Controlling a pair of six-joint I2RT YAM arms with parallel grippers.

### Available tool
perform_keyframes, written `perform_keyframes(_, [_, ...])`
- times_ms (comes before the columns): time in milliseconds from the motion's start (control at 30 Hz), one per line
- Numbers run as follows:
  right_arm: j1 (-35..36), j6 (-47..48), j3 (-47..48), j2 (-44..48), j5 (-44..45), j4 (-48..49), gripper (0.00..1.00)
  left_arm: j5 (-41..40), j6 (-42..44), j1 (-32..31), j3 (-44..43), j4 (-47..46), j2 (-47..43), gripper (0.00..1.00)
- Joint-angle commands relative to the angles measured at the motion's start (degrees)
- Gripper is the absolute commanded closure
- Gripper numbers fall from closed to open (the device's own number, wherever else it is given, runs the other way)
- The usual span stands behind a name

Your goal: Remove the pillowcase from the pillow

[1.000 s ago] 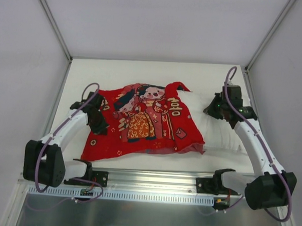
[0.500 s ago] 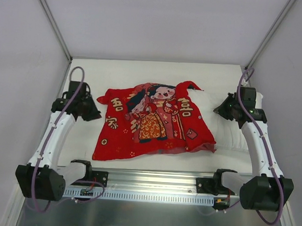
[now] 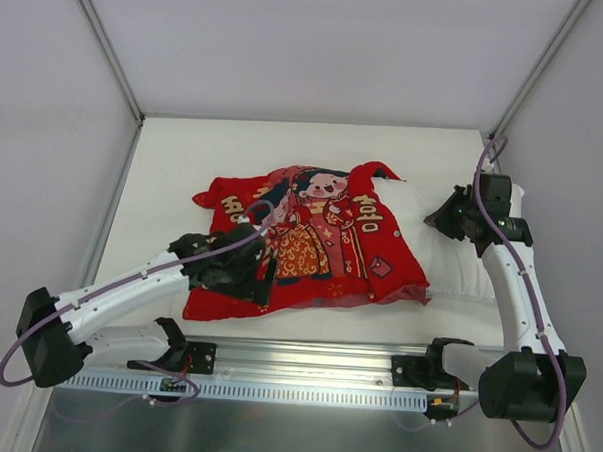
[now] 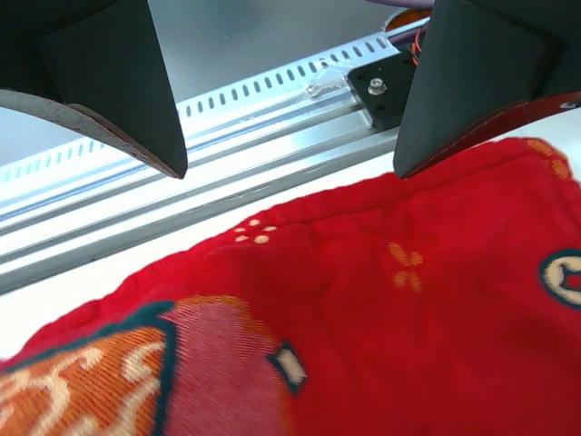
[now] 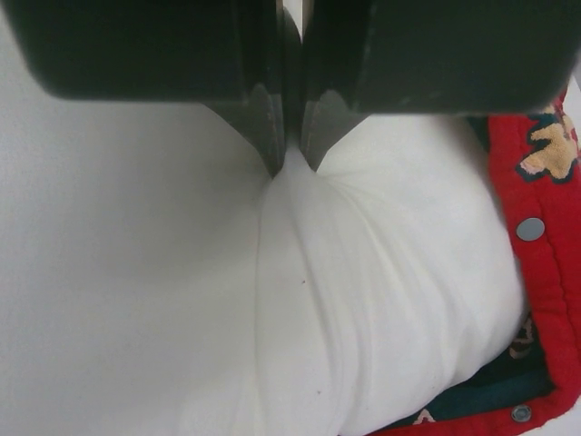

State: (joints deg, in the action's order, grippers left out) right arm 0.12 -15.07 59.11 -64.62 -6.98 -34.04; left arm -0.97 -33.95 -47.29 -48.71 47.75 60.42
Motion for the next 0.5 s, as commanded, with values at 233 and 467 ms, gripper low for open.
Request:
perform_keyframes(233, [0.14,-1.63,-0.84,1.69,-4.18,1.44,0.99,-10.8,1.95,-9.93,-3.5,-10.64,18.75,0.01])
perform_keyframes(467, [0.14,-0.75,-1.02,2.83,-3.3,0.38,0.99,-15.89,2.75,-9.84,-2.88,-14.35,25.09,0.63])
